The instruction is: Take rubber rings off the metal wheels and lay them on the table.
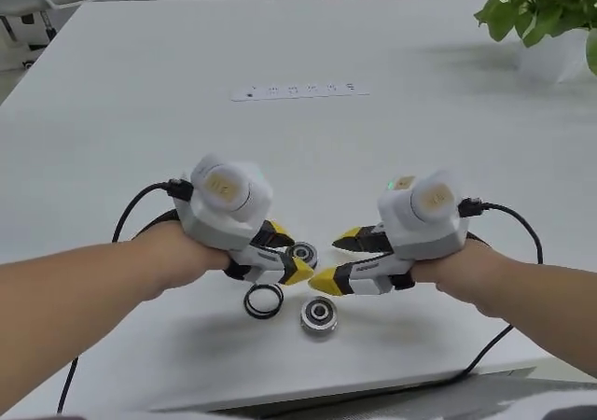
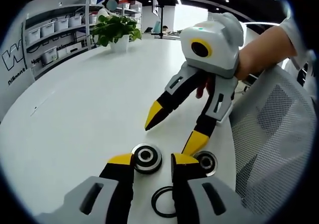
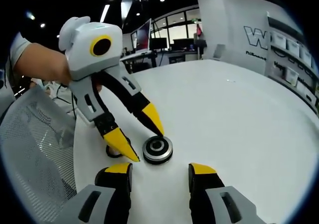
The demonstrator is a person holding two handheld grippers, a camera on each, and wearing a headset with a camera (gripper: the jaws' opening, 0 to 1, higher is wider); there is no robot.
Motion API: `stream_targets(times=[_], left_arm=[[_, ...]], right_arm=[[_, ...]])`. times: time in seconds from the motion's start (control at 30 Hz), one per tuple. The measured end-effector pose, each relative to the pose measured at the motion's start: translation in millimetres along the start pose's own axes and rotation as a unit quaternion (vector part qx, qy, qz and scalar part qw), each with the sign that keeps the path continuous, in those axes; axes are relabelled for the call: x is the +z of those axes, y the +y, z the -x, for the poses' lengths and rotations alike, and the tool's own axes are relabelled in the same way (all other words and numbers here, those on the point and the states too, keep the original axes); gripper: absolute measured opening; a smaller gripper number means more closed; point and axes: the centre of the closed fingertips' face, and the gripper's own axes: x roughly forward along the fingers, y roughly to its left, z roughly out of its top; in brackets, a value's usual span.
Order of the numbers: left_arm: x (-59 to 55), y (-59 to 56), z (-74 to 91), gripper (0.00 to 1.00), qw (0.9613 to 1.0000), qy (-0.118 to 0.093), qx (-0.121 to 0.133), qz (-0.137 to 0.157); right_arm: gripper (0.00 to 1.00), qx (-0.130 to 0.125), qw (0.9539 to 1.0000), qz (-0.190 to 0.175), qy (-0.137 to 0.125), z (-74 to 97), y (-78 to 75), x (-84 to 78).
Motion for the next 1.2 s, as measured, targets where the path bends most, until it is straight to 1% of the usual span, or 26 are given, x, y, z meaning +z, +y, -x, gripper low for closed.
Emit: stream_targets(times=[0.1,0.2,0.3,0.37,0.47,0.63,0.67,0.7,0.9,0.97,1.07,1.2], left_arm=[[-0.9,0.4,-0.8,0.24,1.0000,0.002,-0.001,0.004],[0.6,1.7,-1.0,0.22,1.0000,0.000,0.001,0.007],[0.8,3.1,-1.6,0.18,0.9999,-0.001,0.003,0.011],[0.2,4.8,-1.6,0.16,1.0000,0.000,0.008,0.004],[0.0,6.2,-1.8,0.13,0.9999,0.001,0.012,0.003],[-0.1,5.9,-1.9,0.12,0.9997,0.006,0.019,-0.018],[-1.1,4.8,-1.9,0.11,0.9998,0.008,0.015,-0.013],[-0.6,5.9,-2.2,0.11,0.9998,0.005,0.018,-0.009],[-1.0,7.5,-2.6,0.08,0.9997,0.003,0.024,-0.005],[-0.5,7.4,-1.9,0.08,0.9997,0.005,0.024,-0.009],[-0.5,7.4,-2.0,0.08,0.9997,0.004,0.024,-0.005],[-0.7,7.5,-2.0,0.08,0.9997,0.003,0.026,-0.003]], right_arm=[[0.43,-0.001,1.0000,-0.001,-0.001,0.5,-0.1,0.1],[0.43,-0.001,1.0000,0.000,0.000,0.8,-0.2,-0.6],[0.43,-0.001,1.0000,-0.001,0.000,0.2,-0.2,-0.9],[0.43,0.000,1.0000,-0.001,0.000,-0.3,0.3,-0.9],[0.43,0.002,1.0000,0.000,0.000,-1.0,1.6,-0.8],[0.43,0.002,1.0000,0.002,0.001,-1.9,2.0,-0.9],[0.43,0.002,1.0000,0.002,0.000,-2.1,2.1,-0.8],[0.43,0.002,1.0000,0.002,0.001,-2.2,2.0,-0.8],[0.42,0.004,1.0000,0.007,0.003,-4.8,3.9,0.5],[0.41,0.006,0.9999,0.008,0.003,-6.1,4.8,1.3],[0.41,0.008,0.9999,0.010,0.004,-8.2,6.0,3.0],[0.40,0.005,1.0000,0.009,0.001,-11.5,4.6,6.3]])
